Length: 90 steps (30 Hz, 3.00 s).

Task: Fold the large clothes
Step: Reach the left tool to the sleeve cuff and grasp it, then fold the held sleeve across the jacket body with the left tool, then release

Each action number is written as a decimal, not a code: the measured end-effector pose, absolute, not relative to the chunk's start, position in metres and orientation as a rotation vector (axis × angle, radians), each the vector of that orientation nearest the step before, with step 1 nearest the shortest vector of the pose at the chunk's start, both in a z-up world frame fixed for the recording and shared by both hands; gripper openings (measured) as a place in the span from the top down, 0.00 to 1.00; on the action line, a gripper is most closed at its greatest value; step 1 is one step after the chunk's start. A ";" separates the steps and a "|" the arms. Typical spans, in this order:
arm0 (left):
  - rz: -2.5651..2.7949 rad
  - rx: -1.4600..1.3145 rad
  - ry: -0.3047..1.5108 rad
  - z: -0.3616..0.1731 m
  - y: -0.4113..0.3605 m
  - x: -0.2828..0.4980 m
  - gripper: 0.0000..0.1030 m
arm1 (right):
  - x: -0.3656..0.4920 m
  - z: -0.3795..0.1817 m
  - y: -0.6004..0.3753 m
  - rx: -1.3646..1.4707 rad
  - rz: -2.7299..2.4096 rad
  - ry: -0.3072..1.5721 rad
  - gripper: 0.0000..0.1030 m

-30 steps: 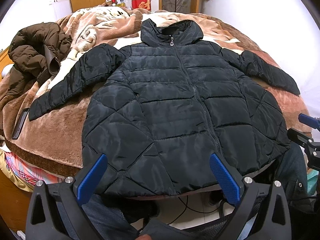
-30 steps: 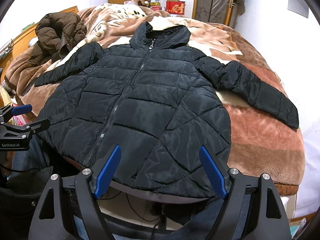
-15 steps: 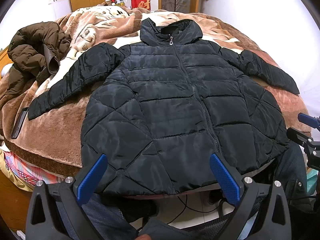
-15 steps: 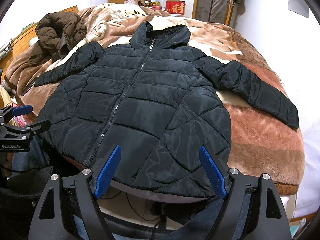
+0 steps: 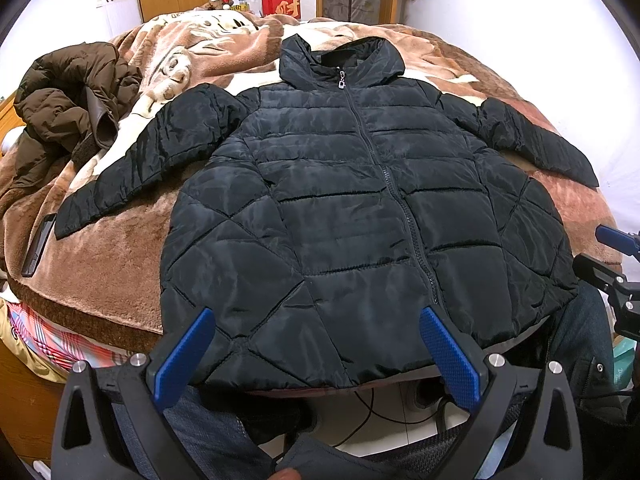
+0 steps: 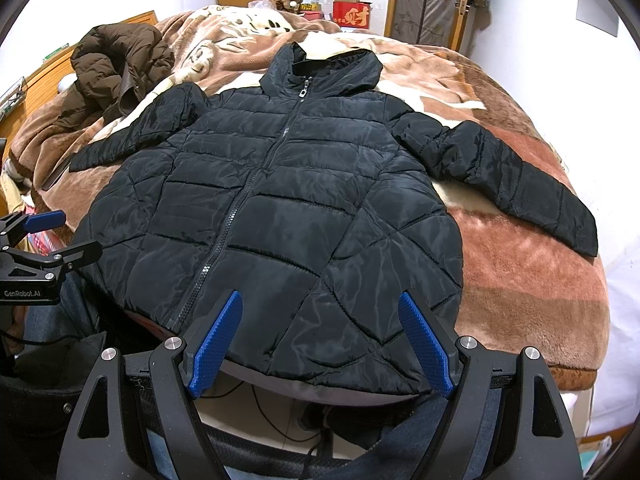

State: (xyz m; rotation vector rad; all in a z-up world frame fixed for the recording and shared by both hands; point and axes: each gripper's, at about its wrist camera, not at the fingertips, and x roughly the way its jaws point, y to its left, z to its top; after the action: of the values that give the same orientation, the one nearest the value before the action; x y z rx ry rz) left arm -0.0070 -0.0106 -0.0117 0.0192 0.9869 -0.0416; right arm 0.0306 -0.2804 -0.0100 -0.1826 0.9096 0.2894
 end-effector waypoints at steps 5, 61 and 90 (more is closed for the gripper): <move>-0.041 0.020 0.989 -0.013 -0.012 -0.008 0.00 | 0.030 -0.010 -0.280 -0.183 0.289 0.910 0.22; 0.457 -0.556 0.953 -0.120 0.310 0.166 0.06 | 0.221 -0.054 -0.164 -0.279 0.403 0.940 0.23; 0.287 -0.364 0.727 0.021 0.248 0.183 0.80 | 0.214 -0.055 -0.218 -0.200 0.344 0.976 0.23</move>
State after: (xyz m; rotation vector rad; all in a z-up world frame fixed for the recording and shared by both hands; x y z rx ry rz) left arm 0.1832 0.2482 0.0208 -0.3638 0.7266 0.2868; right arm 0.2138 -0.2177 -0.0548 -0.2003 0.9763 0.3442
